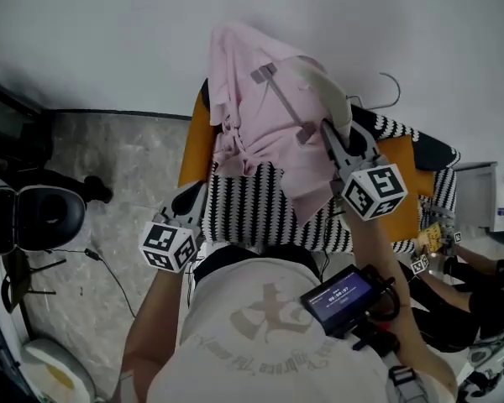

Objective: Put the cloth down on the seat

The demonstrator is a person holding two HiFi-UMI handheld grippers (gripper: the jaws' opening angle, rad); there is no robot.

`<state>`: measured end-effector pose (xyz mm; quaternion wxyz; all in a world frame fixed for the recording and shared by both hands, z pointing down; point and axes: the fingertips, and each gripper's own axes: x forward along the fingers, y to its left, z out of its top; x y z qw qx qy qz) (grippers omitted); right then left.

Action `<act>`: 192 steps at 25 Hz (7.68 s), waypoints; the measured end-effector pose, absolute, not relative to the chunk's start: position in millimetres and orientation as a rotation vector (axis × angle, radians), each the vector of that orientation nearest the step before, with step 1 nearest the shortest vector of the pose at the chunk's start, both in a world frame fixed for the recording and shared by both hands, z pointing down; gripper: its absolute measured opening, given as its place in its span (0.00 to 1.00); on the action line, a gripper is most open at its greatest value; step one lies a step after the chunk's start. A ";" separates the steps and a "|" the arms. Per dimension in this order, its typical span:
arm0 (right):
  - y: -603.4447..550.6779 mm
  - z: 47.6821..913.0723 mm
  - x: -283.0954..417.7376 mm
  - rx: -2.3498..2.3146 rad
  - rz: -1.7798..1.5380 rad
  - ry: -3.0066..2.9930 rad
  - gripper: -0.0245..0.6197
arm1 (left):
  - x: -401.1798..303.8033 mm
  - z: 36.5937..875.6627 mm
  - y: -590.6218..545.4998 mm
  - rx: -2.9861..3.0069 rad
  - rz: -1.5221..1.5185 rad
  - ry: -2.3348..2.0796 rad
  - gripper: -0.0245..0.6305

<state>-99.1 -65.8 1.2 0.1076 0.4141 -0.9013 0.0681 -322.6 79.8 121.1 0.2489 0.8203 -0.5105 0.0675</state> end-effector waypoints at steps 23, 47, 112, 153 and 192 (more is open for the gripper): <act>-78.4 189.1 -57.1 1.047 0.441 -2.524 0.18 | -252.6 136.9 62.7 2.162 0.422 -1.416 0.06; -60.2 349.1 8.2 1.016 0.735 -2.348 0.18 | -136.7 198.1 31.3 2.200 0.550 -1.179 0.06; 3.6 670.1 57.3 0.868 1.209 -1.883 0.24 | -48.5 394.8 125.8 1.840 0.653 -0.947 0.06; 55.6 551.7 161.0 1.226 1.429 -1.978 0.06 | -57.5 365.2 157.2 1.991 0.561 -1.009 0.06; 165.5 179.6 15.5 0.919 0.594 -2.697 0.06 | -171.2 194.3 215.4 2.284 0.303 -1.220 0.06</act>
